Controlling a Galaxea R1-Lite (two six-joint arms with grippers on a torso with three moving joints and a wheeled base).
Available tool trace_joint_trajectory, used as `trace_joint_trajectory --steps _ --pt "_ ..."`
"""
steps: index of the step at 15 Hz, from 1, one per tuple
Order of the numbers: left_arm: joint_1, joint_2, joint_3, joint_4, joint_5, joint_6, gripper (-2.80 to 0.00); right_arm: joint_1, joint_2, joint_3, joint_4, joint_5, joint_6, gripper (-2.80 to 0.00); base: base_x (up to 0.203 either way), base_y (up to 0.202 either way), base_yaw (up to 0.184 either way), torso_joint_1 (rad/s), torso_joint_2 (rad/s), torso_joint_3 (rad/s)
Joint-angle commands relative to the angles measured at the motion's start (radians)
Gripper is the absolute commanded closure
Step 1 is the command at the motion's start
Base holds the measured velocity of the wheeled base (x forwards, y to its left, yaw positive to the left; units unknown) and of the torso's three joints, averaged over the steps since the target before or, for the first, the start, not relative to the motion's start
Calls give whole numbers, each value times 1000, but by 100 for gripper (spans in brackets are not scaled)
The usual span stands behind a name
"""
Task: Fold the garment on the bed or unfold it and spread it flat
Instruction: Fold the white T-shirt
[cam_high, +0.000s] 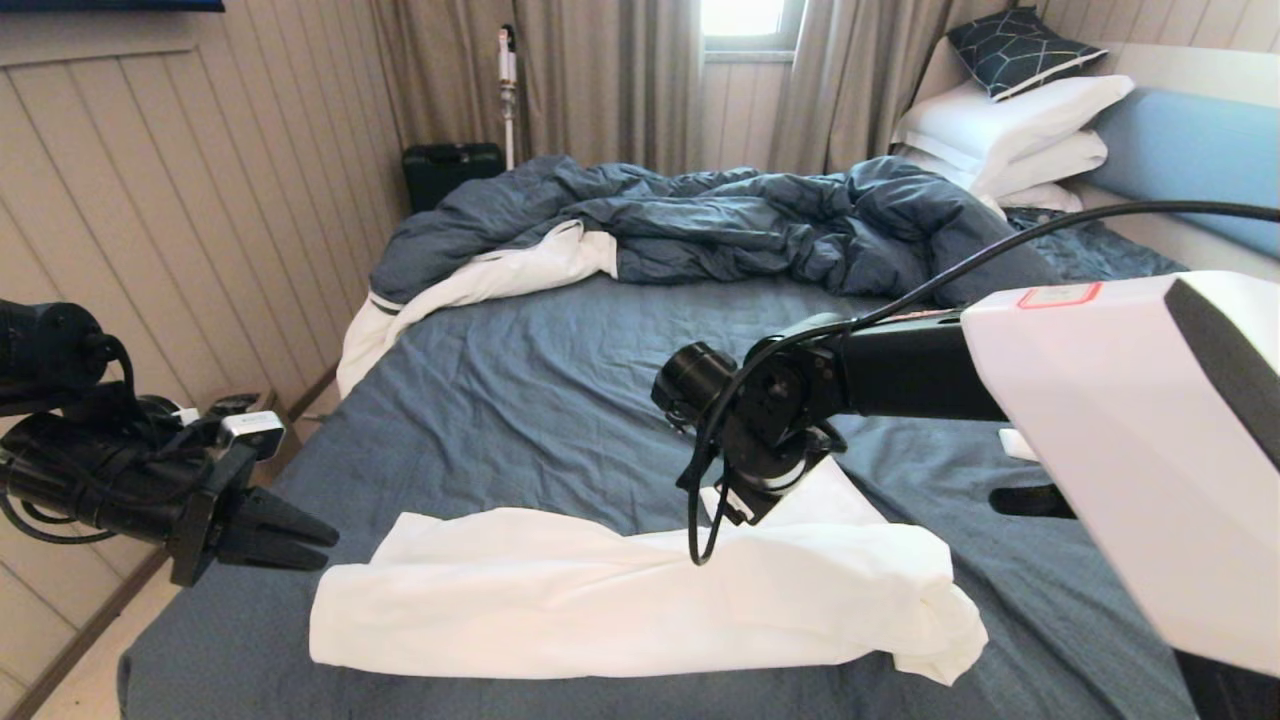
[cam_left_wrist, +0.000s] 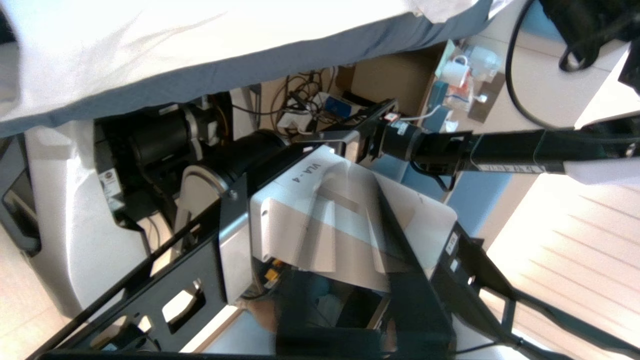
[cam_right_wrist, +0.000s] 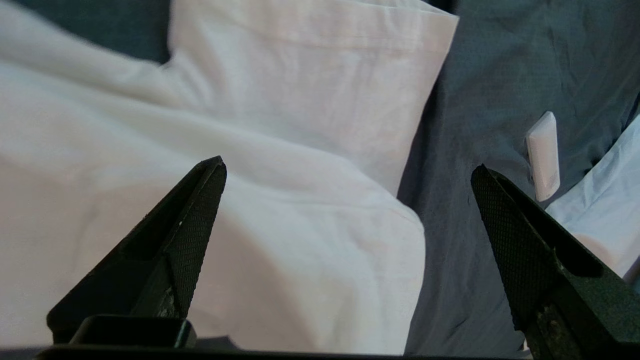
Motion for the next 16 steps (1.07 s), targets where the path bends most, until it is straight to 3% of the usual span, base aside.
trace_joint_trajectory --steps 1,4,10,16 --pt "2 2 0 9 -3 2 0 51 -32 41 5 -1 5 -280 0 0 0 0 0 0" --pt "2 0 0 9 -4 2 0 124 -53 181 3 -2 50 -280 0 0 0 0 0 0" --pt "2 4 -1 9 -4 2 0 146 -173 505 -55 -1 110 -280 0 0 0 0 0 0" --pt "2 17 -5 9 -9 2 0 137 -192 607 -141 -1 104 -280 0 0 0 0 0 0"
